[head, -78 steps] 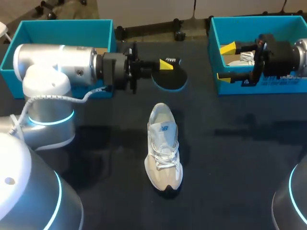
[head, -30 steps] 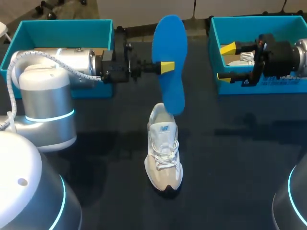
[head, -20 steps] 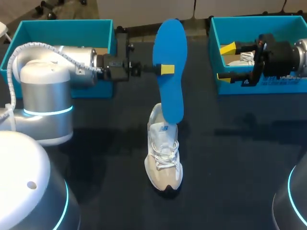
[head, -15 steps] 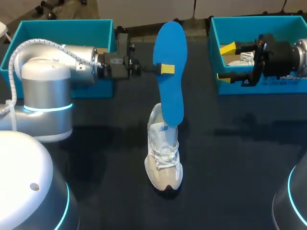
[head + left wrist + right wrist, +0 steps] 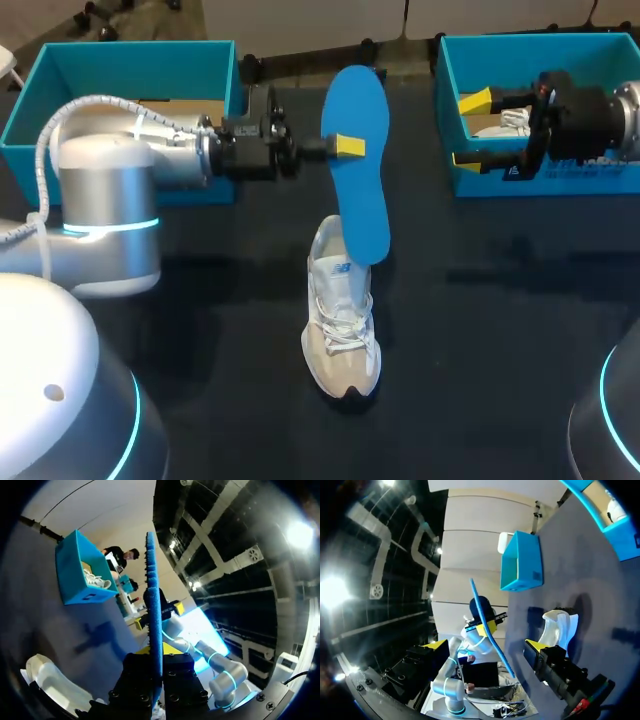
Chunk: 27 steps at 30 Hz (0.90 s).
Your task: Take the shoe out of the shoebox, open the shoe tongue, remove and reinsert the insole, then place the shoe into the shoebox
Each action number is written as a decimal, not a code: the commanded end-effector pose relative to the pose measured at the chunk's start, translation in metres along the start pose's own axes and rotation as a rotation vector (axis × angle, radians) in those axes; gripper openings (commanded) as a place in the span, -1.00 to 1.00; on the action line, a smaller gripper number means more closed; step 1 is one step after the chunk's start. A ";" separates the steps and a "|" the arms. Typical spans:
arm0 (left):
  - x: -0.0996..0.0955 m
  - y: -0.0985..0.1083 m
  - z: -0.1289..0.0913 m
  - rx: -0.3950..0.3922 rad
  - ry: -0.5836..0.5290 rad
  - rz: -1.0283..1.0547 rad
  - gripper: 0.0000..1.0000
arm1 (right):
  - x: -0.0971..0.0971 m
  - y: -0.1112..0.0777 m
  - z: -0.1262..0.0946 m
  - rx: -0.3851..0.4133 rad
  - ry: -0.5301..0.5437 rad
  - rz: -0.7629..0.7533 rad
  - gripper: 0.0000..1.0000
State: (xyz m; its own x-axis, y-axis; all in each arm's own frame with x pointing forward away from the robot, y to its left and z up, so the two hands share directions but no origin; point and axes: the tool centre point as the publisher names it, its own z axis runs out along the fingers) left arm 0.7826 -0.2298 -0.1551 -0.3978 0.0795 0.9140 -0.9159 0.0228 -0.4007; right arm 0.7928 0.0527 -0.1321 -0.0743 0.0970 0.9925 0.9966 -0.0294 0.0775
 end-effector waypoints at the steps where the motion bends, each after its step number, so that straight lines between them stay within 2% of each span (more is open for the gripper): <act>1: -0.016 -0.001 0.002 -0.007 0.024 -0.023 -1.00 | 0.000 -0.001 0.001 -0.006 -0.016 0.001 1.00; 10: -0.032 -0.004 0.004 0.016 0.041 -0.132 -1.00 | 0.010 -0.010 0.002 -0.039 -0.157 -0.022 1.00; 18: -0.039 -0.007 0.004 0.039 0.045 -0.216 -1.00 | 0.025 -0.016 0.012 -0.100 -0.373 -0.029 1.00; 27: -0.047 -0.004 0.004 0.035 0.024 -0.239 -1.00 | 0.039 -0.020 0.021 -0.154 -0.550 -0.048 1.00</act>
State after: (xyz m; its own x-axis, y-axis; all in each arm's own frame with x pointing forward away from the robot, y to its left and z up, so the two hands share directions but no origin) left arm 0.8045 -0.2366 -0.1947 -0.1687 0.1019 0.9804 -0.9853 0.0094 -0.1705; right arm 0.7780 0.0751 -0.1030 -0.0810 0.4883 0.8689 0.9774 -0.1320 0.1653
